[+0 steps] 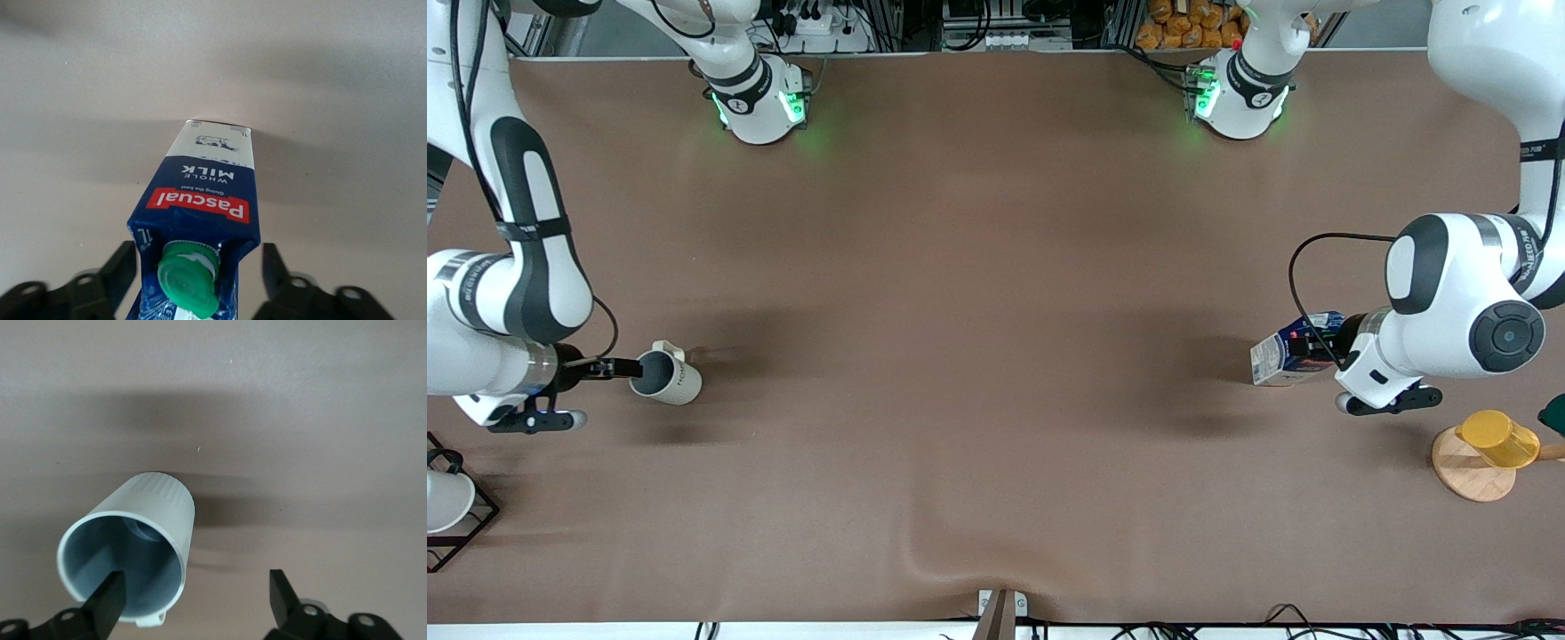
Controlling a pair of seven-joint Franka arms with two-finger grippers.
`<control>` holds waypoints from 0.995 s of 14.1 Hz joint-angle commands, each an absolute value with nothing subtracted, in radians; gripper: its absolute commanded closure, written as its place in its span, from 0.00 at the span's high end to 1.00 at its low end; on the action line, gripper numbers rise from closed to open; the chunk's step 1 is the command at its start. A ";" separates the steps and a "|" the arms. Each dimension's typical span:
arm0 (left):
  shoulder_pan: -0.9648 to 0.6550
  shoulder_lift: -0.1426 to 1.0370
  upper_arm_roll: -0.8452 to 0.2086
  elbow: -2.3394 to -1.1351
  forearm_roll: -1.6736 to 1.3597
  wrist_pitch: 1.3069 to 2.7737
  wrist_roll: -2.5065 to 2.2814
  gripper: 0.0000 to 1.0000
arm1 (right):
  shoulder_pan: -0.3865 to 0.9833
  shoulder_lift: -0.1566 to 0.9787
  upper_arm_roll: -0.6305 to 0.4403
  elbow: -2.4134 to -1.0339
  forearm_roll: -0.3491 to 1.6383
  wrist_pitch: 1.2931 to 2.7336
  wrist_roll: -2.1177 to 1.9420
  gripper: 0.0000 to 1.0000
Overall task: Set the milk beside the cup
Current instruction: 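Grasp the white mug by its body with the right gripper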
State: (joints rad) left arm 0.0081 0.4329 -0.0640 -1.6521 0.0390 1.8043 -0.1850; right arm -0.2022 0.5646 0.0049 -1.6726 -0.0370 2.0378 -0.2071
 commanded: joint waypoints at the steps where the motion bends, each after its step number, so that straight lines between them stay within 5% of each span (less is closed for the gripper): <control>1: 0.015 0.439 -0.069 -1.652 0.064 1.809 -0.204 0.61 | -0.221 0.575 0.023 -1.698 -0.029 2.074 -0.218 0.50; 4: 0.015 0.439 -0.069 -1.649 0.064 1.809 -0.206 0.45 | -0.213 0.574 0.023 -1.698 -0.029 2.065 -0.216 0.03; 5: 0.015 0.439 -0.069 -1.644 0.064 1.807 -0.203 0.43 | -0.209 0.571 0.025 -1.698 -0.029 2.063 -0.210 0.00; 8: 0.003 0.431 -0.069 -1.635 0.067 1.804 -0.195 0.15 | -0.195 0.561 0.028 -1.683 -0.005 2.026 -0.201 0.00; 14: -0.025 0.410 -0.090 -1.545 0.081 1.726 -0.198 0.13 | -0.092 0.516 0.028 -1.626 0.087 1.882 -0.019 0.00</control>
